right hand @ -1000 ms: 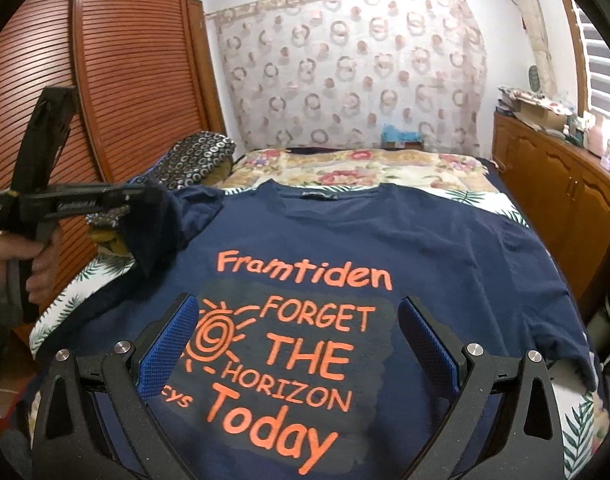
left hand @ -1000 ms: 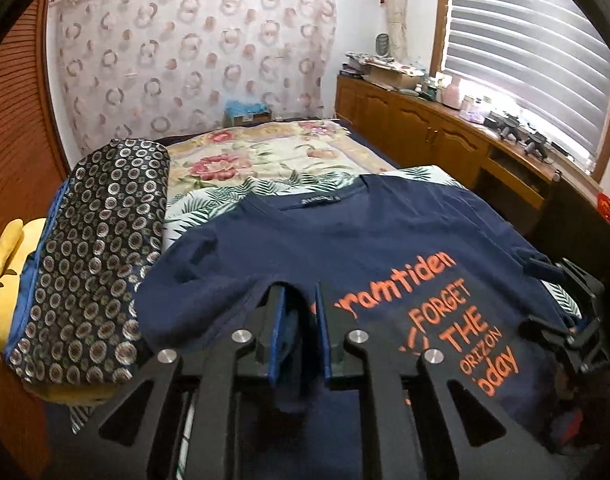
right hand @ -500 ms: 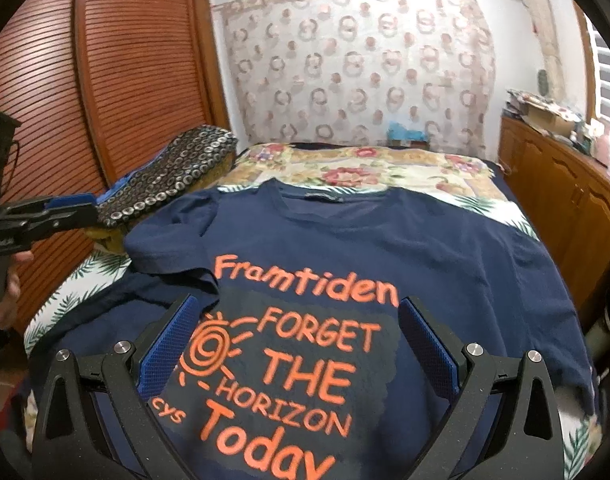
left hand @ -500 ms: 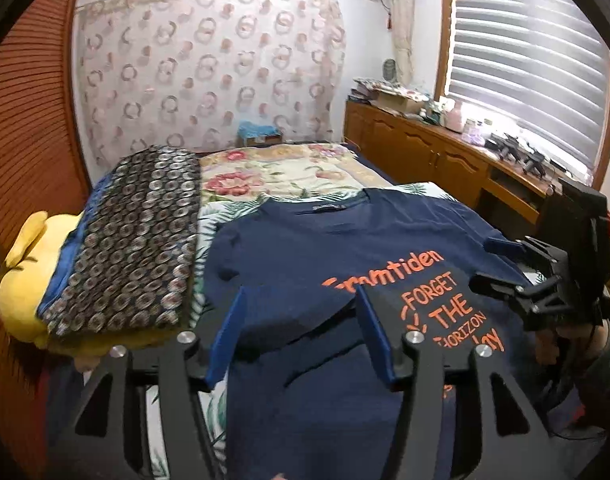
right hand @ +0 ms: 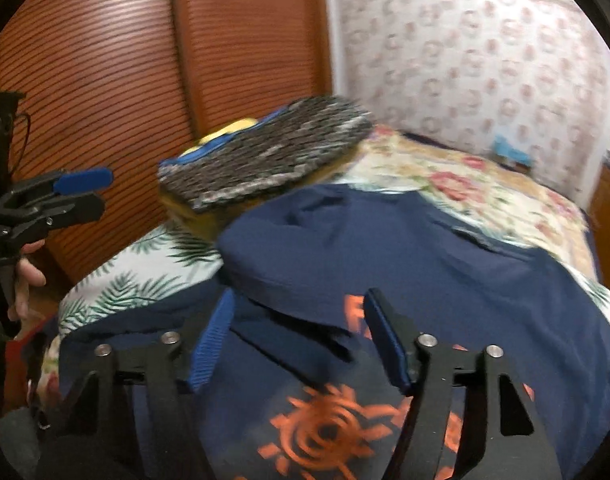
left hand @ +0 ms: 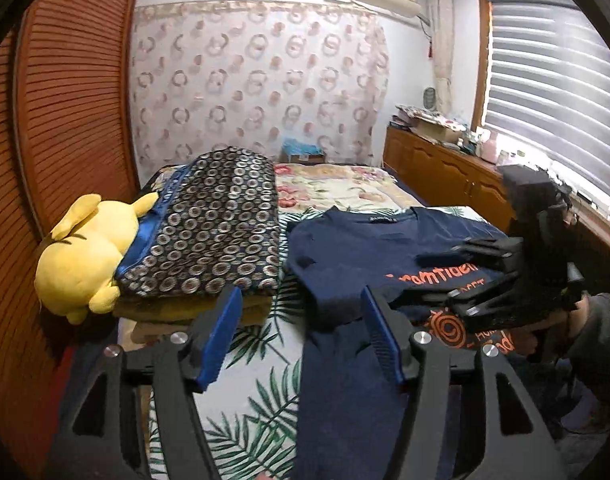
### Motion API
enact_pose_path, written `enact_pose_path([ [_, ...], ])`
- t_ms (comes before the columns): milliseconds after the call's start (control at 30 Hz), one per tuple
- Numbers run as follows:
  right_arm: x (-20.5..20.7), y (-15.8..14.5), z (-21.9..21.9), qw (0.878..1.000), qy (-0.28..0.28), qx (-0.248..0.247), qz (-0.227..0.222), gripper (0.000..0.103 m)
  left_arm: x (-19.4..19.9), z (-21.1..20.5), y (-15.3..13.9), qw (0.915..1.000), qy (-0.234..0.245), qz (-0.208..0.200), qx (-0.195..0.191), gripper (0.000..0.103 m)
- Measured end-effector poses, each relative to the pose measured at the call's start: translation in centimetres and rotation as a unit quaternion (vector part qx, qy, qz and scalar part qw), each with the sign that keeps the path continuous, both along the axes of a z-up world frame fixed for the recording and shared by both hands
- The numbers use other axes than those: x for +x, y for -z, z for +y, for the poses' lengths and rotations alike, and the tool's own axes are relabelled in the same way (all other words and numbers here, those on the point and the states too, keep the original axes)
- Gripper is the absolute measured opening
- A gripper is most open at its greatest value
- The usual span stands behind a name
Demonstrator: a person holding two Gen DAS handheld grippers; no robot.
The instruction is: Fold small clothes
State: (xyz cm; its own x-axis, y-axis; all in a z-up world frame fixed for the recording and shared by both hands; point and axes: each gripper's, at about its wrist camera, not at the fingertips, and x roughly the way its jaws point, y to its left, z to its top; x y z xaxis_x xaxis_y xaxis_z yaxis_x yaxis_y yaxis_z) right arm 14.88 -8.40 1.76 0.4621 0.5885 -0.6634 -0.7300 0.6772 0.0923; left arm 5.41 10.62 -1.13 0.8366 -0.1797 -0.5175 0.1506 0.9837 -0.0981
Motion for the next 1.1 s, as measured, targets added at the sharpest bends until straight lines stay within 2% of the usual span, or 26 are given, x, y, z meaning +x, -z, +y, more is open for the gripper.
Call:
enact_pose_path([
  [133,1.1,1.7,4.1,0.999,-0.041,-0.021,0.027,0.066,-0.4,0.9,0.6,1.0,-0.006,0.003,-0.003,0.062],
  [267,1.8,3.1,7.1,0.996,-0.061,-0.053,0.031,0.066,-0.5,1.4,1.2,0.9999,-0.01,0.009,-0.006,0.062],
  [300,1.9,3.4,7.5,0.995,-0.066,-0.062,0.032,0.063,-0.6,1.5,1.4,0.9999,-0.011,0.01,-0.006,0.063],
  [333,2.1,3.8,7.9,0.994,-0.068,-0.074,0.033,0.059,-0.6,1.5,1.5,0.9999,-0.011,0.011,-0.006,0.063],
  [367,2.3,4.2,8.2,0.993,-0.068,-0.088,0.029,0.047,-0.7,1.5,1.5,0.9999,-0.011,0.012,-0.006,0.063],
  [400,2.2,4.4,8.4,0.993,-0.068,-0.095,0.026,0.03,-0.8,1.5,1.7,0.9998,-0.011,0.013,-0.006,0.063],
  [467,2.4,4.6,8.2,0.992,-0.07,-0.1,0.025,0.011,-0.8,1.4,1.9,0.9998,-0.011,0.015,-0.007,0.063],
  [567,2.7,3.8,7.1,0.995,-0.065,-0.075,0.019,0.006,-0.7,1.3,2.2,0.9998,-0.007,0.017,-0.009,0.064],
  [733,5.0,1.5,3.8,1.0,-0.007,-0.022,0.02,0.005,-0.5,0.7,2.6,0.9997,0.0,0.023,-0.011,0.064],
  [833,7.3,0.8,1.0,0.997,0.078,-0.01,0.026,0.006,-0.4,0.1,2.9,0.9996,0.005,0.027,-0.007,0.065],
  [867,8.3,1.0,-0.2,0.992,0.119,-0.013,0.037,0.011,-0.3,0.1,2.9,0.9996,0.006,0.028,-0.006,0.065],
  [900,9.3,1.2,-1.5,0.986,0.16,-0.018,0.05,0.023,-0.2,-0.1,3.1,0.9995,0.007,0.029,-0.006,0.065],
  [933,9.9,1.4,-2.7,0.981,0.183,-0.017,0.056,0.027,-0.2,-0.2,3.2,0.9995,0.008,0.031,-0.006,0.065],
  [1000,10.6,1.5,-3.8,0.98,0.187,-0.014,0.06,0.039,0.0,-0.5,3.3,0.9994,0.009,0.034,-0.005,0.065],
  [1100,10.6,1.5,-4.8,0.979,0.194,-0.025,0.055,0.044,0.4,-0.9,3.5,0.9992,0.012,0.038,-0.005,0.065],
])
